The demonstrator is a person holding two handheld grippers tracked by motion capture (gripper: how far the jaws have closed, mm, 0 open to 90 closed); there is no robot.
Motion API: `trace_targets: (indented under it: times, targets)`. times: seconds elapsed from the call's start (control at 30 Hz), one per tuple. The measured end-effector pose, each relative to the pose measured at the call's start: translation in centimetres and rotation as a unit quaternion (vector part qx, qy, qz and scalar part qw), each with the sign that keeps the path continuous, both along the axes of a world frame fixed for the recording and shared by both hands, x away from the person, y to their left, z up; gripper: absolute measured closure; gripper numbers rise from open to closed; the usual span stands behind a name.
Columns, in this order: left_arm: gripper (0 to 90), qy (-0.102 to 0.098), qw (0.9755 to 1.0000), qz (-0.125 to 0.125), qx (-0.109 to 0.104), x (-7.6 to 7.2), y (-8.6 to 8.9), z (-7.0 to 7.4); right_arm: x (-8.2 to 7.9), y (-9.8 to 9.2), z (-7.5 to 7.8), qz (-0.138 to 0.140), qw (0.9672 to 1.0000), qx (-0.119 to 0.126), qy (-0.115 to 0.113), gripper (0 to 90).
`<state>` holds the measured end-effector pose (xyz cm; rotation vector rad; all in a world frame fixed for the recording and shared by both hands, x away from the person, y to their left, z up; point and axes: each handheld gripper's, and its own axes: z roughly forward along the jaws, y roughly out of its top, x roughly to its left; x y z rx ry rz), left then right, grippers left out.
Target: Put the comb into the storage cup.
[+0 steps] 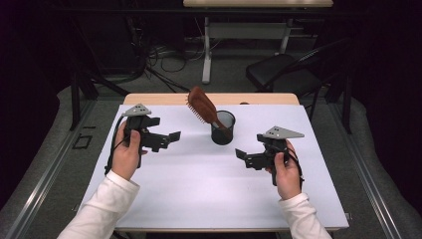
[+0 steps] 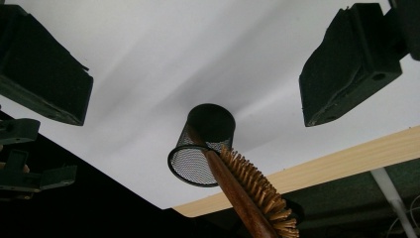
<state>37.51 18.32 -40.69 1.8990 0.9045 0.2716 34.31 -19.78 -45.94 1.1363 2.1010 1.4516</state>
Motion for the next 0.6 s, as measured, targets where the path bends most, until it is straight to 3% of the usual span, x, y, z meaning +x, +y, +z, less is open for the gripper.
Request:
trace_targets:
  times: [0.23,0.47,0.6]
  targets:
    - [0.4,0.001,1.0000,0.002,-0.005,-1.0,0.6,-0.6,-0.3,-0.3,0.4,-0.001,1.0000,0.002,-0.001,1.1]
    - [0.4,0.002,1.0000,-0.006,0.008,-1.7,0.8,-1.8,-0.4,-0.4,0.5,-0.001,1.0000,0.005,-0.002,1.1]
    - [0.5,-0.006,0.9996,0.000,0.029,-2.0,0.8,-2.5,-0.3,-0.4,0.4,0.000,1.0000,0.004,0.001,1.1]
